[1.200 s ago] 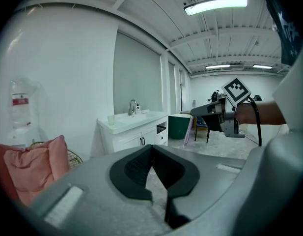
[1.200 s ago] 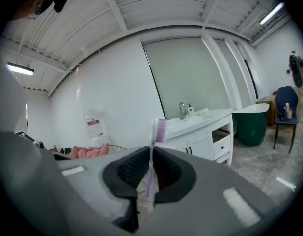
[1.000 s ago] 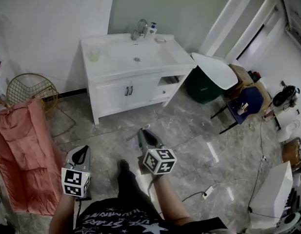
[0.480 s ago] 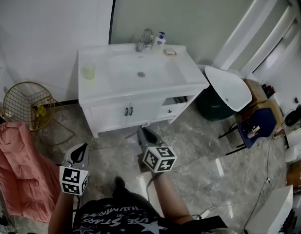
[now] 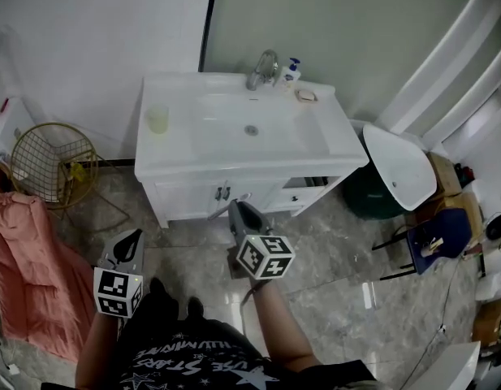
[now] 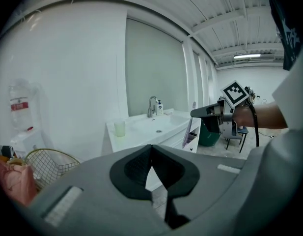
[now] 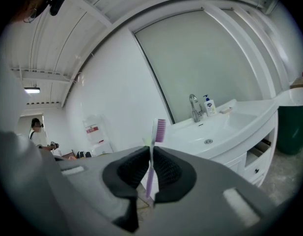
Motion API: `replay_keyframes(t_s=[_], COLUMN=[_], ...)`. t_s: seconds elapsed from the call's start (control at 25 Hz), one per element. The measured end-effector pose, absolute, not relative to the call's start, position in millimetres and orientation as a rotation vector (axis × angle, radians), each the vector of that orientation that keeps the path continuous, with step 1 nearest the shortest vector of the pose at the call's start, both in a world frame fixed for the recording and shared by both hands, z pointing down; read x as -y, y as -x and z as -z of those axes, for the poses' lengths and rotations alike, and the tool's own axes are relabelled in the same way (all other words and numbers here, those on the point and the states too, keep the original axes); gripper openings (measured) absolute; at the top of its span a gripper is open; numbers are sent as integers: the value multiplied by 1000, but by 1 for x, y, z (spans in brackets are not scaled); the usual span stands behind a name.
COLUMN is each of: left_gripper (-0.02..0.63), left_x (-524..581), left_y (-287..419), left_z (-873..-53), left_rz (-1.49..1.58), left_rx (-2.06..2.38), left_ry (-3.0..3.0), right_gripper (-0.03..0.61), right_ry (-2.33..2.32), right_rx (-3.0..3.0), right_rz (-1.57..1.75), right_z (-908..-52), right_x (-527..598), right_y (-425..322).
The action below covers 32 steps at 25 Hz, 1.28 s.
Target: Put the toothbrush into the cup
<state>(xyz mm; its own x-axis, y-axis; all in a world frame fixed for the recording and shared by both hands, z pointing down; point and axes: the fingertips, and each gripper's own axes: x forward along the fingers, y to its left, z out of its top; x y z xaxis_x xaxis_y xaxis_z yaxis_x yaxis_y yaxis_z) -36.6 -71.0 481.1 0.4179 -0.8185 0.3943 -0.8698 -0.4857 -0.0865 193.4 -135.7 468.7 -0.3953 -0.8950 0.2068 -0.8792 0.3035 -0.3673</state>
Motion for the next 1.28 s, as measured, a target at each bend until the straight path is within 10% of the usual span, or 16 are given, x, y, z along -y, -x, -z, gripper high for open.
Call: replay_keyframes(t_s=[1.28], left_gripper=[8], left_x=[352], left_y=[106], left_z=[-473], left_rz=[-480], left_rx=[1557], left_ry=[-2503], right_gripper=[28], right_ry=[1612], right_rx=[-2635], right_rz=[571], right_z=[-425], right_x=[416], right_y=[-92])
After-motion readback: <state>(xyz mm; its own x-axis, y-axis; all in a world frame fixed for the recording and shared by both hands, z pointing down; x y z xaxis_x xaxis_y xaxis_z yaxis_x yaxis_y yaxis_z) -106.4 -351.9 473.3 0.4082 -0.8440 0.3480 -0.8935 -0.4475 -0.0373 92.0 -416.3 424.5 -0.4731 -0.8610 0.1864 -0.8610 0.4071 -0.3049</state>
